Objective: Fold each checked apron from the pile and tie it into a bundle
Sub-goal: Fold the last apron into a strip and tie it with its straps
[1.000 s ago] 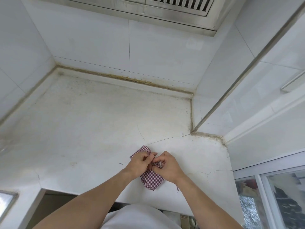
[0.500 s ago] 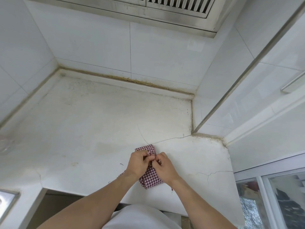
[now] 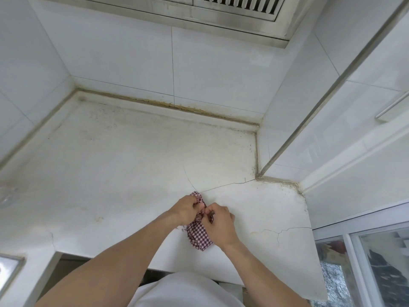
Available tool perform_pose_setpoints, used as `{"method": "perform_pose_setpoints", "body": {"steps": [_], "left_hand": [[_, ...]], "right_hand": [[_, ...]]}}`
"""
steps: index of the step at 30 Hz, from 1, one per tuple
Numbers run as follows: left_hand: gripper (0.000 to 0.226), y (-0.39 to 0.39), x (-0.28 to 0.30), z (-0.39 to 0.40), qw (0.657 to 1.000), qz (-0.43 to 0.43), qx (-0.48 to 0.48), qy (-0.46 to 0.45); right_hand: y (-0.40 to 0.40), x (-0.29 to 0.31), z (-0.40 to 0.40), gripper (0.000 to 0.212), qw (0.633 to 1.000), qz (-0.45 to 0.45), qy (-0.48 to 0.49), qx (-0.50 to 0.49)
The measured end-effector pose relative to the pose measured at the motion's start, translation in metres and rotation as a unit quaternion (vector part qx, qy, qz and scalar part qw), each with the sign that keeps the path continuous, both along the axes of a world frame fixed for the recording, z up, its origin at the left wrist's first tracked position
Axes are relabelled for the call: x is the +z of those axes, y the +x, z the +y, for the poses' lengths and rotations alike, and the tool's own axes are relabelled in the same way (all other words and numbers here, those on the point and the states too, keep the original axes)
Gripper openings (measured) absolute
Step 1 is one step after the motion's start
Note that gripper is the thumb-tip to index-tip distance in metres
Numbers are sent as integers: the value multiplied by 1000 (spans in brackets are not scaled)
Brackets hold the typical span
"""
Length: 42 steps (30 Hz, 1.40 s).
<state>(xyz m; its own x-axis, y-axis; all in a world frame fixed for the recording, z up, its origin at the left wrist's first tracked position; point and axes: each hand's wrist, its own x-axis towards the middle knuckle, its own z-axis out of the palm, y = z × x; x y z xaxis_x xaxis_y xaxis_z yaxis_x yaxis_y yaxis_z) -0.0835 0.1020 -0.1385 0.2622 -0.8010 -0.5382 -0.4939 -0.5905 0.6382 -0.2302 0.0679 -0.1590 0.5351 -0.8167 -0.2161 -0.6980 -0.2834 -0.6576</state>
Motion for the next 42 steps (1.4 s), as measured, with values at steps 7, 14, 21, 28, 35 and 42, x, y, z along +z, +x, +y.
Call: {"method": "perform_pose_setpoints", "body": {"steps": [7,14,21,28,35,42], "left_hand": [[31,4,-6,-3,992,79,102,-14],[33,7,-9,-2,982,93,163,-30],[42,6,-7,0,980,47,188,-36],[27,8,0,-1,976,66,205,-35],[26,9,-5,-2,955,67,282,-57],[24,26,-7,-3,941,96,319,-63]], "right_hand": [[-10,-2,3,26,995,-62,-59,47],[-3,6,-2,7,997,-71,-24,29],[-7,9,-3,28,995,-14,11,97],[-8,28,-10,16,943,-168,269,-102],[-18,30,-16,19,879,-194,419,-119],[-27,25,-26,19,950,-42,308,3]]}}
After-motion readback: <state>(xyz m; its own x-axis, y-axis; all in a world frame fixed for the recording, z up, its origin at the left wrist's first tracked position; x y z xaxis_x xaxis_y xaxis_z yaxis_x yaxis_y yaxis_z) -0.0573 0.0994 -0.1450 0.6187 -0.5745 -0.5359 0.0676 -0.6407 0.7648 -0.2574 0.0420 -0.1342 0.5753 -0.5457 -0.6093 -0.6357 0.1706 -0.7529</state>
